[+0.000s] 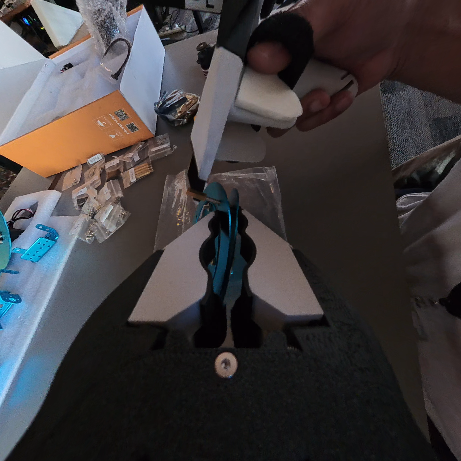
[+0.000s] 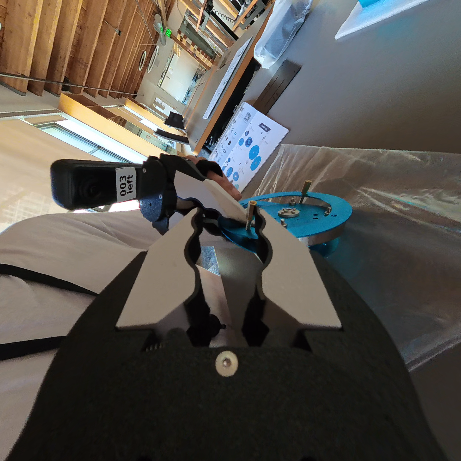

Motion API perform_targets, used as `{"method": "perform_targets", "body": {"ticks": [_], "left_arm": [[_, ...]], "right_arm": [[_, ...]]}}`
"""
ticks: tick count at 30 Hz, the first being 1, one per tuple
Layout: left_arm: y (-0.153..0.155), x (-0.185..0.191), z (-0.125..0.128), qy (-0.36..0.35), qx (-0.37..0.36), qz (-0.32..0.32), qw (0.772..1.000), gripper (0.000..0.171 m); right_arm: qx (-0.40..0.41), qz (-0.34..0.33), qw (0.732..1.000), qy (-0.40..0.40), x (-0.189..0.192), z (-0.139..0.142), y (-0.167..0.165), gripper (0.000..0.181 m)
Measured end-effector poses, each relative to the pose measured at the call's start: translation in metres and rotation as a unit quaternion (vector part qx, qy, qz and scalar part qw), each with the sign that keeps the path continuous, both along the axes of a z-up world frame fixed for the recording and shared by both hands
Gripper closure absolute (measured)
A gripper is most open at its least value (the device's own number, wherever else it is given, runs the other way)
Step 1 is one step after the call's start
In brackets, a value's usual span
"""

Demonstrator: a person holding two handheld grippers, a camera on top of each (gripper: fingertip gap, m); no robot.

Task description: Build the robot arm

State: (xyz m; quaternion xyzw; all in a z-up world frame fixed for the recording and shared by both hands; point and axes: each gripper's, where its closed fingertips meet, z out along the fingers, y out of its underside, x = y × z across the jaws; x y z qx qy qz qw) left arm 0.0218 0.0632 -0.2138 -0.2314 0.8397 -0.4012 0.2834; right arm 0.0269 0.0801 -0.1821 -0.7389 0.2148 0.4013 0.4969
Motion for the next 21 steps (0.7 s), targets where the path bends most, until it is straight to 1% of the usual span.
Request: {"method": "perform_targets", "body": {"ticks": [5,6,7,8,9,10,11,12,14,15,17,20,21], "left_arm": [[-0.008,-0.009,0.000,-0.012,-0.001,-0.002,1.000,0.158],[-0.008,-0.011,0.000,-0.022,0.003,-0.005,1.000,0.159],[-0.007,-0.013,0.001,-0.038,0.012,-0.010,0.999,0.159],[-0.005,-0.015,0.001,-0.052,0.016,-0.010,0.998,0.159],[-0.003,-0.017,0.001,-0.057,0.010,-0.006,0.998,0.159],[-0.001,-0.019,0.001,-0.058,-0.001,-0.002,0.998,0.159],[0.002,-0.019,0.003,-0.056,-0.016,0.006,0.998,0.159],[0.006,-0.019,0.005,-0.054,-0.029,0.013,0.998,0.159],[0.016,-0.017,0.010,-0.050,-0.054,0.020,0.997,0.159],[0.023,-0.015,0.012,-0.043,-0.074,0.021,0.996,0.159],[0.034,-0.014,0.016,-0.012,-0.126,0.013,0.992,0.159],[0.055,-0.010,0.019,0.033,-0.199,0.006,0.979,0.159],[0.060,-0.011,0.020,0.050,-0.217,-0.008,0.975,0.159]], "right_arm": [[0.006,0.001,1.000,0.007,-0.008,-0.001,-0.011,0.143],[0.008,0.000,1.000,0.006,-0.009,-0.001,-0.013,0.146],[0.017,0.003,1.000,0.002,-0.010,0.000,-0.016,0.156],[0.034,0.008,0.999,-0.007,-0.011,0.004,-0.020,0.160],[0.041,0.012,0.999,-0.030,-0.011,0.005,-0.024,0.159],[0.038,0.017,0.996,-0.079,-0.010,-0.001,-0.029,0.157],[0.037,0.021,0.987,-0.152,-0.008,-0.009,-0.032,0.153],[0.036,0.018,0.973,-0.229,-0.003,-0.018,-0.034,0.146],[0.048,0.024,0.930,-0.363,0.003,-0.027,-0.031,0.139],[0.069,0.037,0.909,-0.409,0.001,-0.026,-0.026,0.137],[0.110,0.056,0.875,-0.469,0.001,-0.020,-0.010,0.132],[0.137,0.058,0.850,-0.506,0.016,-0.016,0.020,0.130],[0.152,0.073,0.849,-0.501,0.018,-0.018,0.029,0.131]]}}
